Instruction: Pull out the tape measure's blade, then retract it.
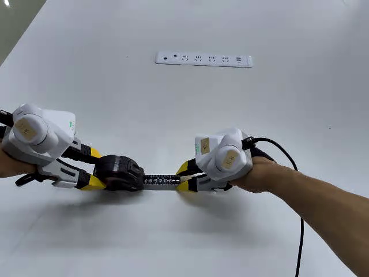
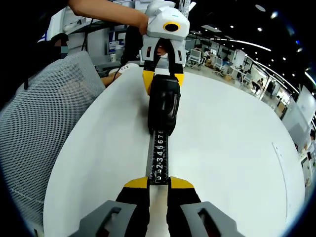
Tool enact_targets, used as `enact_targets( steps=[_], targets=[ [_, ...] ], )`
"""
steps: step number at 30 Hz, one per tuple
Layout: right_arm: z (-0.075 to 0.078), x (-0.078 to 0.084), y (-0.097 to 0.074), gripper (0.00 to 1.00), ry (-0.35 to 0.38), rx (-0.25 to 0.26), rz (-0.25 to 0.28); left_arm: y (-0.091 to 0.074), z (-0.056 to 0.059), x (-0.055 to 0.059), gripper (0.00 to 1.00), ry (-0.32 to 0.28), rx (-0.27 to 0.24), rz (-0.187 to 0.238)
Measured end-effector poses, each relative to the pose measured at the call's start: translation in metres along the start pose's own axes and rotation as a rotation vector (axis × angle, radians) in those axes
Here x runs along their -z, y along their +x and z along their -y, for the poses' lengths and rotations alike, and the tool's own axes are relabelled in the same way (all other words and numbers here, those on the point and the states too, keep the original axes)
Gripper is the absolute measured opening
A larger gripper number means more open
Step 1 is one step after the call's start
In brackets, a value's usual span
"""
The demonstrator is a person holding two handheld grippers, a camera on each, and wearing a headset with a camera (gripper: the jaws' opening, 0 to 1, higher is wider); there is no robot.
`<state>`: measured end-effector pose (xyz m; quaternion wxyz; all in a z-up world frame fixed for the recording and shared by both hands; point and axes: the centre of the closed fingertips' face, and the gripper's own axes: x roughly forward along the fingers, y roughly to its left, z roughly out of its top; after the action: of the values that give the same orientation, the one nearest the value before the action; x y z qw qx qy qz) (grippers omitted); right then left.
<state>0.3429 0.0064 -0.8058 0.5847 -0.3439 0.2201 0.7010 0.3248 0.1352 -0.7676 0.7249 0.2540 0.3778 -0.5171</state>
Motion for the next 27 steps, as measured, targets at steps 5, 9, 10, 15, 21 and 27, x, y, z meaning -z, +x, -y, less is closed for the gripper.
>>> enact_targets(
  steps=[5, 9, 10, 15, 21, 27],
  targets=[
    [-0.001, 0.006, -0.004, 0.09, 0.009, 0.001, -0.006, 0.0, 0.0, 0.0, 0.23, -0.001, 0.002, 0.001],
    [-0.001, 0.009, -0.007, 0.08, 0.015, 0.004, -0.008, 0.001, 0.0, 0.0, 0.23, -0.002, 0.003, 0.001],
    [-0.001, 0.01, -0.008, 0.08, 0.017, 0.005, -0.01, 0.001, 0.0, 0.0, 0.23, -0.002, 0.003, 0.001],
    [-0.003, 0.015, -0.013, 0.08, 0.028, 0.001, -0.015, 0.001, -0.001, 0.0, 0.23, -0.003, 0.002, 0.002],
    [-0.004, 0.021, -0.019, 0.08, 0.033, 0.001, -0.019, 0.001, 0.0, 0.0, 0.23, -0.005, 0.003, 0.003],
    [-0.004, 0.027, -0.025, 0.08, 0.053, 0.001, -0.021, 0.001, 0.0, 0.0, 0.23, -0.01, 0.004, 0.005]
  ],
)
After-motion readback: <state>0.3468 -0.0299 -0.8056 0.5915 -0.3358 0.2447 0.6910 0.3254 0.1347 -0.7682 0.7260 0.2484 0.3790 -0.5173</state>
